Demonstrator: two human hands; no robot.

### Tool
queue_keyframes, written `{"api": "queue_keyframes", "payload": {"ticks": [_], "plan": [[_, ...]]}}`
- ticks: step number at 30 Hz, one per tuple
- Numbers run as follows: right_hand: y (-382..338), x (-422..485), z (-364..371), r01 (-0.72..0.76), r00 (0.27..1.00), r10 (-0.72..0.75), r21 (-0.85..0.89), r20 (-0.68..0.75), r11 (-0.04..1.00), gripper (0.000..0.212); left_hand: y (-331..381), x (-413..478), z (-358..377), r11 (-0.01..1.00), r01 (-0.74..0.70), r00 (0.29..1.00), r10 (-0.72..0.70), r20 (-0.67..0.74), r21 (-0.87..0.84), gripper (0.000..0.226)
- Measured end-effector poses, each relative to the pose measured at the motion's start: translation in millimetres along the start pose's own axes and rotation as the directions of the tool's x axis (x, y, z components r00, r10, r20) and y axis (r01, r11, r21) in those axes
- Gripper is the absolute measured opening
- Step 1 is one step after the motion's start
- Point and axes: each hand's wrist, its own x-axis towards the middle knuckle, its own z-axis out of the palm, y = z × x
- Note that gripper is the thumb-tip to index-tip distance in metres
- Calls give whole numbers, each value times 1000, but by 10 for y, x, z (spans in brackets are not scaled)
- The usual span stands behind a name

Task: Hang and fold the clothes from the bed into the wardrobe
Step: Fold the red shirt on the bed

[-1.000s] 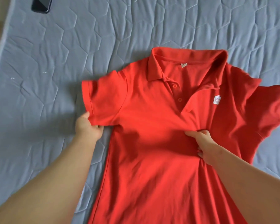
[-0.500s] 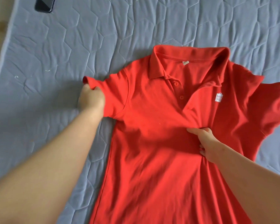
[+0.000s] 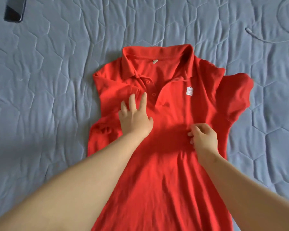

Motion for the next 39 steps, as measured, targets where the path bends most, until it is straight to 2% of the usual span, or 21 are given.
{"api": "queue_keyframes", "payload": {"ticks": [1, 2, 3, 4, 5, 7, 9, 11, 13, 16, 18, 21, 28, 29, 32, 34, 36, 37, 39], "plan": [[-7, 31, -124, 67, 982, -70, -23, -176, 997, 16, 109, -86, 39, 996, -87, 995, 88, -45, 15, 78], [-22, 104, -276, 82, 937, -88, -32, -338, 996, 13, 258, -161, 82, 985, -170, 985, 171, -34, 14, 75], [-51, 193, -389, 61, 897, -56, -3, -438, 998, 10, 378, -215, 134, 972, -234, 972, 234, 23, -2, 74], [-72, 308, -547, 22, 879, -1, 38, -476, 999, 9, 564, -264, 194, 963, -270, 957, 271, 104, -24, 74], [-92, 403, -639, -27, 890, 46, 48, -454, 998, 7, 687, -287, 244, 962, -269, 944, 272, 187, -41, 74], [-92, 578, -827, -104, 941, 127, 89, -314, 991, 12, 935, -289, 334, 970, -241, 919, 237, 315, -25, 74], [-144, 660, -901, -164, 977, 199, 312, -82, 936, 26, 1050, -263, 414, 975, -222, 895, 197, 400, 18, 79], [-252, 702, -925, -280, 960, 241, 497, 143, 821, 35, 1071, -202, 454, 974, -222, 874, 177, 453, 47, 86], [-342, 754, -920, -375, 922, 247, 528, 298, 762, 36, 1055, -147, 471, 972, -226, 861, 171, 478, 59, 90], [-415, 787, -924, -457, 866, 235, 508, 441, 731, 18, 1041, -135, 481, 972, -227, 851, 172, 497, 52, 94], [-450, 779, -969, -492, 839, 240, 491, 488, 719, 9, 1031, -131, 462, 973, -224, 847, 165, 505, 59, 95], [-383, 782, -1110, -475, 858, 220, 552, 464, 685, 3, 1016, -112, 417, 975, -215, 836, 156, 526, 52, 95], [-254, 694, -1285, -457, 889, 213, 801, 404, 386, 9, 1068, -101, 381, 979, -199, 825, 143, 546, 45, 95], [-277, 673, -1250, -468, 884, 219, 792, 414, 391, 12, 1073, -95, 382, 979, -200, 827, 142, 545, 49, 95], [-302, 653, -1155, -521, 852, 281, 657, 442, 545, 23, 1062, -82, 388, 980, -197, 820, 145, 553, 36, 96], [-307, 666, -1157, -523, 852, 358, 599, 382, 606, 19, 1033, -75, 375, 981, -192, 809, 156, 567, 4, 95], [-342, 685, -1180, -359, 924, 354, 645, 145, 674, 14, 1020, -50, 346, 985, -171, 796, 159, 585, -36, 90], [-370, 699, -1179, -217, 959, 285, 626, -9, 749, 21, 1022, -23, 328, 986, -152, 793, 163, 587, -68, 86], [-479, 643, -1098, 82, 976, 22, 454, -219, 887, 32, 1018, 6, 256, 973, -72, 806, 187, 561, -221, 74]]}}
